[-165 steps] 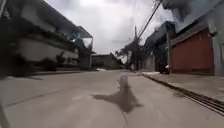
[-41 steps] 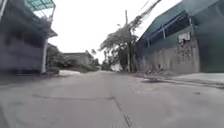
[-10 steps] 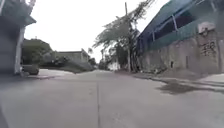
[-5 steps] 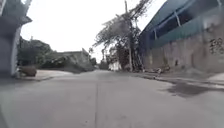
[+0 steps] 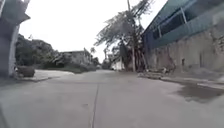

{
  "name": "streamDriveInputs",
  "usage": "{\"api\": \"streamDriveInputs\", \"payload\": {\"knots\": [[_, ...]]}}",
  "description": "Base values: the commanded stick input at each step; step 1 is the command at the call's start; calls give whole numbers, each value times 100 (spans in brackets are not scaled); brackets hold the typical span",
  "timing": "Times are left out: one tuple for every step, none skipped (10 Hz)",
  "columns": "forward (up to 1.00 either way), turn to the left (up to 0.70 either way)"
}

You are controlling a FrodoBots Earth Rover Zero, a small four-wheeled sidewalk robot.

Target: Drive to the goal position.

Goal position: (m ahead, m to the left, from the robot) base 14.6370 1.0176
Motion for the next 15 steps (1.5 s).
{"api": "streamDriveInputs", "payload": {"knots": [[70,7],[70,7],[70,7],[70,7],[70,7],[70,7],[70,7],[70,7],[70,7],[70,4],[70,-13],[70,-28],[70,-28],[70,-28],[70,-28]]}}
